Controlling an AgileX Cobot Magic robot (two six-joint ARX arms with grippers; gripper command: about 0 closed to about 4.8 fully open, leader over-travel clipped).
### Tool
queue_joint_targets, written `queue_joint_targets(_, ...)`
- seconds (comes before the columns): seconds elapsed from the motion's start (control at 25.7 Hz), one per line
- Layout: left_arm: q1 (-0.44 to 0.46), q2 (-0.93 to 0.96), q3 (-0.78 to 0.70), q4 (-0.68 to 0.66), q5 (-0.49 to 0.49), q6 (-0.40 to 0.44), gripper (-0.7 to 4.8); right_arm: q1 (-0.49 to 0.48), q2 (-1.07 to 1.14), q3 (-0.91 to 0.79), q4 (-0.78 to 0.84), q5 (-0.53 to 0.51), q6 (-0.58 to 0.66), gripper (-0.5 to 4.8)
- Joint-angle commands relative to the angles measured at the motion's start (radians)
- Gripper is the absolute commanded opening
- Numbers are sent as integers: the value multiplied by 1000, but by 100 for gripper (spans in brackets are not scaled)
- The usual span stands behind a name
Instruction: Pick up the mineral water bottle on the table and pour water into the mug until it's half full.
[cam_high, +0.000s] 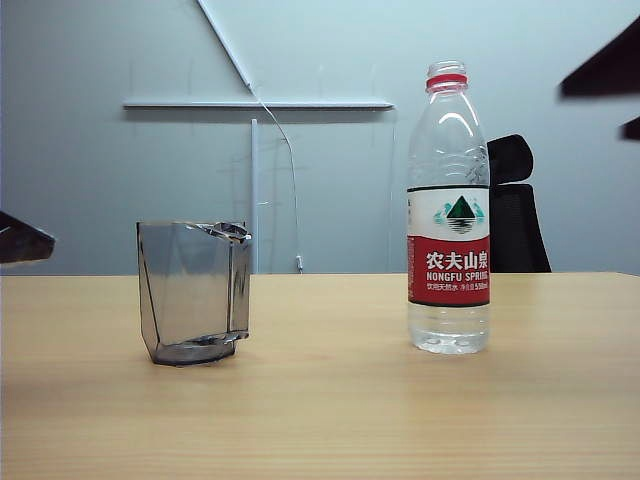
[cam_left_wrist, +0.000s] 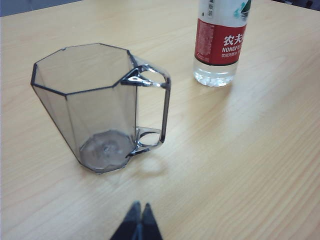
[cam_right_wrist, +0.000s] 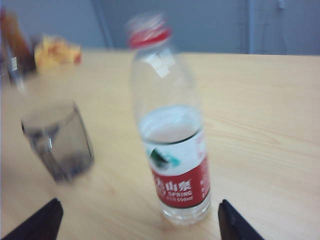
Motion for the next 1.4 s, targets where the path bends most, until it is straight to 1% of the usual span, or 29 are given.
queue_joint_targets(0.04,0,1,3,13,0,-3,-2,100,166,6,184,194,-132,479)
queue_joint_targets(0.08,0,1,3,13,0,-3,-2,135,270,6,285,242,-136,479)
queue_joint_targets(0.27,0,1,3,13,0,-3,-2,145,690,6,695,236,-148,479)
queue_joint_targets(0.47,0,1,3,13,0,-3,-2,145,927,7,974,240,-139,479)
queue_joint_targets(0.51,0,1,3,13,0,-3,-2,145,977,8,1033,239,-122,479)
queue_joint_targets(0.58,0,1,3,13,0,-3,-2,145,1049,10,1118,239,-92,479)
queue_joint_targets(0.7,0,1,3,13,0,-3,-2,145,1159,16,1242,245,-88,479)
queue_joint_targets(0.74,0,1,3,13,0,-3,-2,145,1229,21,1321,243,-88,479)
queue_joint_targets(0.78,0,1,3,13,0,-3,-2,145,1258,24,1346,241,-88,479)
queue_joint_targets(0.9,0,1,3,13,0,-3,-2,145,1321,49,1350,238,-81,479)
queue_joint_targets(1.01,0,1,3,13,0,-3,-2,145,1359,75,1351,237,-43,479)
queue_joint_targets(1.4,0,1,3,13,0,-3,-2,145,1381,152,1339,241,-42,479)
